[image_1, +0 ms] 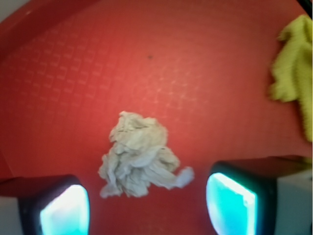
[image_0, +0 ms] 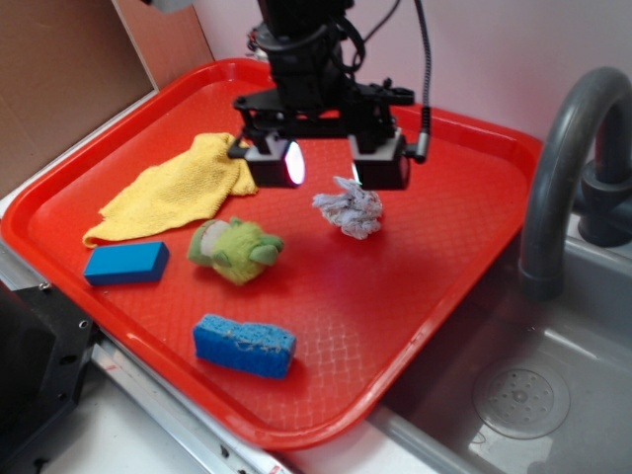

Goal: Grab the white paper.

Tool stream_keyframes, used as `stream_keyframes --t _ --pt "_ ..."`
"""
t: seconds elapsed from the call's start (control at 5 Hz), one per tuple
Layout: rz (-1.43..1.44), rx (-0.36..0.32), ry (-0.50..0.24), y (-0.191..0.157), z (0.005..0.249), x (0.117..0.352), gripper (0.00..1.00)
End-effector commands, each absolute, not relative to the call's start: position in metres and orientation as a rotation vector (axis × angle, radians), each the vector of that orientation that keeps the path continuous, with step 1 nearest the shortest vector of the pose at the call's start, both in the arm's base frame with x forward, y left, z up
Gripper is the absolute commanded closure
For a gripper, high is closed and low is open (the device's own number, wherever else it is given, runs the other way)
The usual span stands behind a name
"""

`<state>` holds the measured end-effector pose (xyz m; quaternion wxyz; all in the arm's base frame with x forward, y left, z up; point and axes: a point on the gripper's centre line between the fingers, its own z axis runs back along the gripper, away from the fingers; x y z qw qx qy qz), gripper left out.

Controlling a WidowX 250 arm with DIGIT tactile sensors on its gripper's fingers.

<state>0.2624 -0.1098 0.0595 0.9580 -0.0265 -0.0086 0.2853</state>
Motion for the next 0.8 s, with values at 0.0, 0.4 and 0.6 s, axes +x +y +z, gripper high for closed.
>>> stream_keyframes --t 0.0,0.4,0.6 --pt "0.569 -0.058 -0.03 -0.111 0.046 0.277 0.0" --pt "0.57 -0.05 0.009 -0.111 0.034 0.277 1.0" --pt "0.587 -0.043 -0.001 -0.11 0.036 0.275 1.0"
